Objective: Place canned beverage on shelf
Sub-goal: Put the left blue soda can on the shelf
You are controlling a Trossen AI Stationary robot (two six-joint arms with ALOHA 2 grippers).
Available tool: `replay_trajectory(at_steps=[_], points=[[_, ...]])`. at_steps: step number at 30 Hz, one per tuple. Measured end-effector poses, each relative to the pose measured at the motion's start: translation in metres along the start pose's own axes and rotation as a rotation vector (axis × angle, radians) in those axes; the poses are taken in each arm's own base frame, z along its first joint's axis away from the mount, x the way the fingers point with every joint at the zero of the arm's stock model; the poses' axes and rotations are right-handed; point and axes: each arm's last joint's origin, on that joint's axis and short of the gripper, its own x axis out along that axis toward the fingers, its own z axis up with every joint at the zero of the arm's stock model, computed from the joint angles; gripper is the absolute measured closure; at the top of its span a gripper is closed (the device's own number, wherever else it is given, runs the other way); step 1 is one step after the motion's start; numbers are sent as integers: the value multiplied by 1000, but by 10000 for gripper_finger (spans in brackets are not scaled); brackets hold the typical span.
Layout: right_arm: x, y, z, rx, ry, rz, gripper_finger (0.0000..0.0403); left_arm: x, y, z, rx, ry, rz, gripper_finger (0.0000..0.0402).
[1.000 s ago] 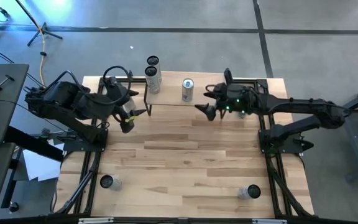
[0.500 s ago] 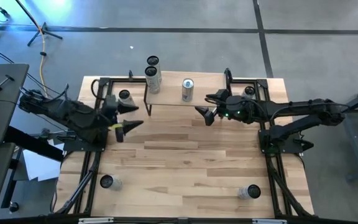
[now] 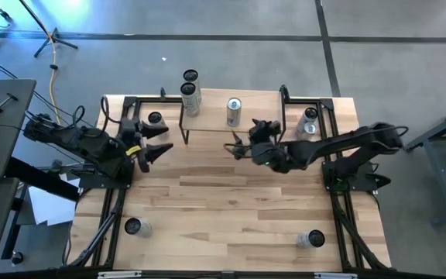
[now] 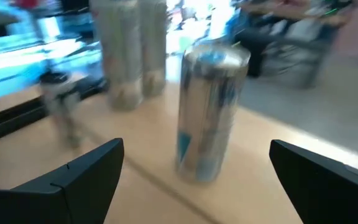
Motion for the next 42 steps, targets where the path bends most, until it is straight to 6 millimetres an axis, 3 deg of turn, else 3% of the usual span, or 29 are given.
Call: replay_trajectory(at_steps=[7,14,25,36,42], points=[[20,37,13,3,-51,-141,13,0,1,0,1,-10,32,106],[36,58,14,22,-27,-160,13,0,1,0,-8,-9,31,106],[27,63,4,-61,49,-78,13,0,1,0,-7,-8,29,106],[23,44,-17,186,154,-192,13,0,1,-1,6,2,32,106],[25,46,-19,289,71,-239,13,0,2,-4,32,28,42,106]])
